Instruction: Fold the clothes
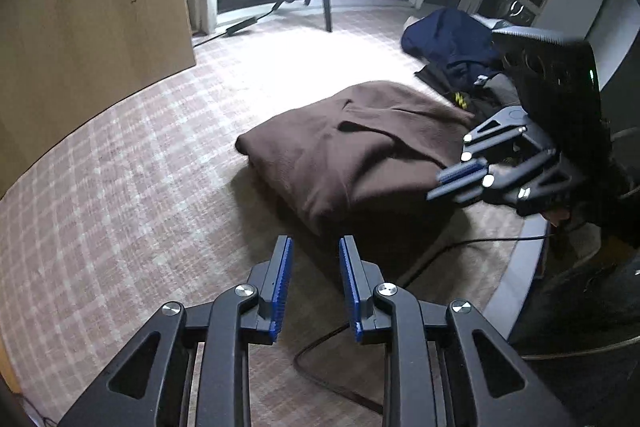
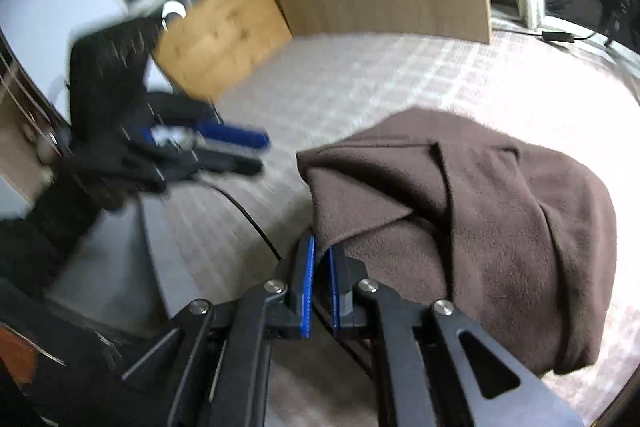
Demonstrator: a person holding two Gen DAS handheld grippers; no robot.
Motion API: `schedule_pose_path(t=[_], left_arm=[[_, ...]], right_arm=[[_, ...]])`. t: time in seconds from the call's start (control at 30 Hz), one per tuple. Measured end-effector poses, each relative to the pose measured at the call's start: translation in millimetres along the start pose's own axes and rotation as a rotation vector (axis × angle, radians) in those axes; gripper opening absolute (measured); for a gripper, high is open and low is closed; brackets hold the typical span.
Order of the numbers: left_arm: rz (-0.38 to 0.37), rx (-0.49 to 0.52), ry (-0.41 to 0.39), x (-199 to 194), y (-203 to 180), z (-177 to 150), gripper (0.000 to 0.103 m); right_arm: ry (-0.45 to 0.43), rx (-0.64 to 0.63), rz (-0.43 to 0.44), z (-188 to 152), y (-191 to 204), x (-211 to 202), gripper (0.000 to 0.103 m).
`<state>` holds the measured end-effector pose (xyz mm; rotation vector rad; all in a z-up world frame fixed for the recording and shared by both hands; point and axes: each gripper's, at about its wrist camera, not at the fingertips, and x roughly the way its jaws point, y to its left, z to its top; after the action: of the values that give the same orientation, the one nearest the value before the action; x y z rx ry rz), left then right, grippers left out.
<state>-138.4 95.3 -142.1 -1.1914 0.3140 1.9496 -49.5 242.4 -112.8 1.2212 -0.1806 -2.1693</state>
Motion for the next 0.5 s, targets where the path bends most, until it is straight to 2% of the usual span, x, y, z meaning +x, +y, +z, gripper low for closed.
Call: schedule_pose_path(t=[0.03,0.07,0.17,0.23,0.3,0.37,0.4,0.43,0.5], left_arm=[[-0.013,0.004,-0.003,0.6,-2.5,0.8,0.023],[-0.026,0.008,-0.007,1.2,-5.0,1.7,0.023],[-0.054,0.047,0.007,11.3,-19.3,5.7,0.023],[-0.072,0.084,0.018,19.0,-32.7,8.2,0.023],[-0.085,0.129,0.025,27.0,-48.0,11.2,0.023],[-0.083,0.173,0.044,39.9,-63.0,14.5,0.025],[-0.083,0.186,0.053,45.0,-67.7,15.8,0.026],[-0.071,0.203,0.063,51.8,-71.9,16.5,0.027],[-0.032,0.242,0.088,66.0,-79.5,16.8,0.027]], right_arm=[[-0.022,0.032,0.033,1.8,-2.1,-7.4,0.007],[0.012,0.024,0.032,-1.8,-1.5,2.6,0.008],[0.192,0.016,-0.033,-22.7,3.8,41.3,0.012],[0.185,0.049,0.028,-28.2,4.9,28.9,0.012],[0.135,0.095,0.079,-31.9,0.7,1.7,0.014],[0.05,0.112,-0.045,-32.5,-6.2,-29.8,0.021],[-0.003,0.134,-0.167,-33.2,-14.0,-48.7,0.029],[-0.036,0.152,-0.236,-34.1,-19.0,-59.1,0.038],[-0.088,0.213,-0.336,-39.7,-33.7,-76.1,0.047]])
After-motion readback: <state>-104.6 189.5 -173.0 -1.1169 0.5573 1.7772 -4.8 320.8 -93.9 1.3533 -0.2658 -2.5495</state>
